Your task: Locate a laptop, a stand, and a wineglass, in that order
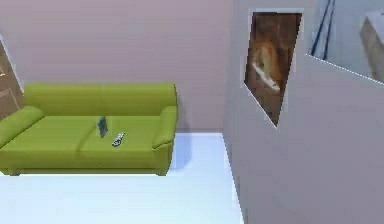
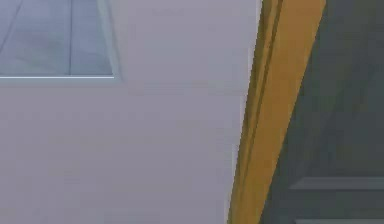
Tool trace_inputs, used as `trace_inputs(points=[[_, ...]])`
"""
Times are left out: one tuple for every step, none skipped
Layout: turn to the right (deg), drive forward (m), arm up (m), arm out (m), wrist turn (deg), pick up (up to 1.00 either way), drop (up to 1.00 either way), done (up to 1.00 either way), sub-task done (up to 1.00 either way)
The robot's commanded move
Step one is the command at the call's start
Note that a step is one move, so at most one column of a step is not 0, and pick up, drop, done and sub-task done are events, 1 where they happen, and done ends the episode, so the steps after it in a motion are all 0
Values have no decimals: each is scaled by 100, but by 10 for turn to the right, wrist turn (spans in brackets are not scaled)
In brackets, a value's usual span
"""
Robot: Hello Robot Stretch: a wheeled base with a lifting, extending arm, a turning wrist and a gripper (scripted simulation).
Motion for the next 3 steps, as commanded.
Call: trace_inputs(points=[[-450, 0, 0, 0, 0, 0, 0, 0, 0], [-450, 0, 0, 0, 0, 0, 0, 0, 0], [0, 25, 0, 0, 0, 0, 0, 0, 0]])
